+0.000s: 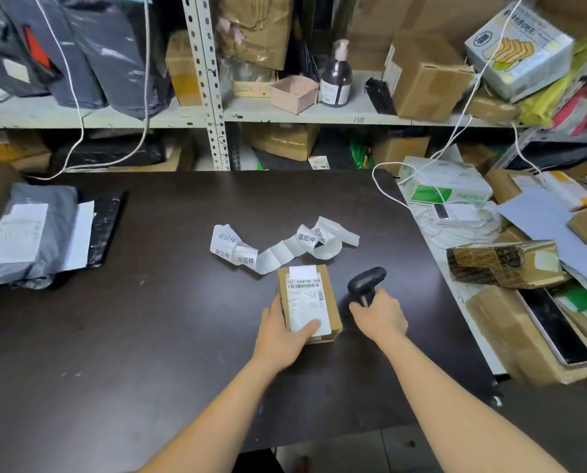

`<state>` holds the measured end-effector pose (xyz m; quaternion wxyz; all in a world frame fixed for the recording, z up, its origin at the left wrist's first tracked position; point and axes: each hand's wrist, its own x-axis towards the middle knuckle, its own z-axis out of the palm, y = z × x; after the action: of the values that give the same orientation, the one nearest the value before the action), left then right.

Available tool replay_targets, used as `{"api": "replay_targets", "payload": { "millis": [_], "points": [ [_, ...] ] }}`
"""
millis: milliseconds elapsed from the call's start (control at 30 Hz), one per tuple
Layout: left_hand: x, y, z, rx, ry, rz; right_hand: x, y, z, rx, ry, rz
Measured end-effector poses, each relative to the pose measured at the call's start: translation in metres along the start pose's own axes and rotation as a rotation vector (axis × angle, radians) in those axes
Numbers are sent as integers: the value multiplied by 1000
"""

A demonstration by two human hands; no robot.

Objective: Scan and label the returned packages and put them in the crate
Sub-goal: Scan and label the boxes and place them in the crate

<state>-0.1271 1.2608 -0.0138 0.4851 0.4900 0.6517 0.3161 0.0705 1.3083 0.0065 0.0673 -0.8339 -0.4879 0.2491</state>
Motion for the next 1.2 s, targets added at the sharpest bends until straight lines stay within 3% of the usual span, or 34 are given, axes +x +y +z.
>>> {"api": "replay_targets", "payload": {
  "millis": [133,233,433,1200],
  "points": [
    [6,1,0,-3,-1,-1,-13,-28,-26,502,1,20],
    [10,2,2,13,10,-4,-32,-47,-47,670,-155,3],
    [18,6,5,-16,17,30,-72,-63,-70,632,-370,-21],
    [18,5,5,-37,6,-15,-94,-64,-79,681,-317,-16]
  ]
}}
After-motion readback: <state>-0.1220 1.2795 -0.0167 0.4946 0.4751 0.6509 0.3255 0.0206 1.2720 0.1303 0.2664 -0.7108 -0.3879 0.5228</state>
